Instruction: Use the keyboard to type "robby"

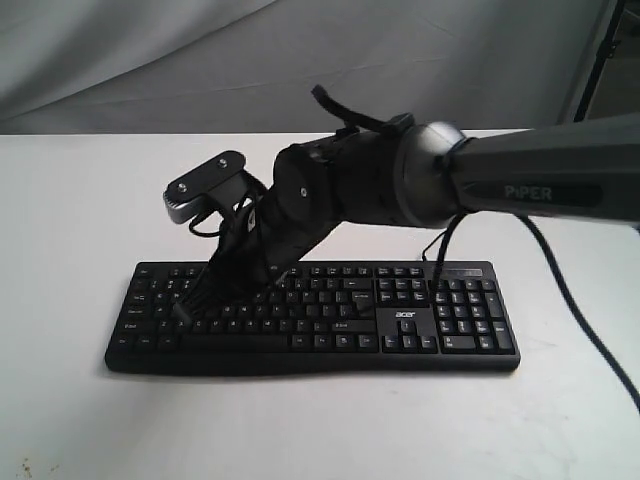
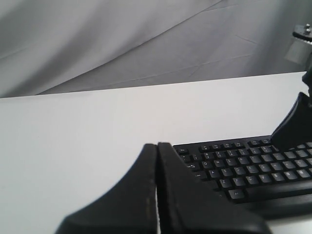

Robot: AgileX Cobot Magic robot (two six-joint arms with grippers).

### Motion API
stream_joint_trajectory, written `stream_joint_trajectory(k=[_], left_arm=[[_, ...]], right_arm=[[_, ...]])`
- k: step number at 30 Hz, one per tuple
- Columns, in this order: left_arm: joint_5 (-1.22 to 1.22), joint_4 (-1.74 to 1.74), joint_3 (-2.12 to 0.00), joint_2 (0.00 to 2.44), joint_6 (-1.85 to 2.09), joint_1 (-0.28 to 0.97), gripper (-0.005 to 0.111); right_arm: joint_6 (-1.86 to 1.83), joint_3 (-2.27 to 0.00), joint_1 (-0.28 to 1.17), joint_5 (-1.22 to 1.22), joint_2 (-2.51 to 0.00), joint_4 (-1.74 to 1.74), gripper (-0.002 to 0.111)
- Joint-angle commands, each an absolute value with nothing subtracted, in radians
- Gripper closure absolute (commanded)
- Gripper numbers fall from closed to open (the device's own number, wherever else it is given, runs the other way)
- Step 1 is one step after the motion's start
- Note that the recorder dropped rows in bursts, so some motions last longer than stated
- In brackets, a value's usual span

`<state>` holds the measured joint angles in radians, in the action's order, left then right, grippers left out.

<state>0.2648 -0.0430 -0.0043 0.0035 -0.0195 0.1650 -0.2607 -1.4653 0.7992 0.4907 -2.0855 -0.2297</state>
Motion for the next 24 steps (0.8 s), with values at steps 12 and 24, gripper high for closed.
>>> stream_joint_trajectory(k=[12,24], left_arm=[[0.258,-0.048,0.0,0.0,-0.022,0.171,0.107],[0.258,-0.048,0.0,0.0,-0.022,0.171,0.107]], right_arm=[[-0.261,-1.473,0.825,0.488,-2.137,-0.216,0.108],[-0.257,-1.473,0.824,0.49,-2.163,-0.205,0.108]])
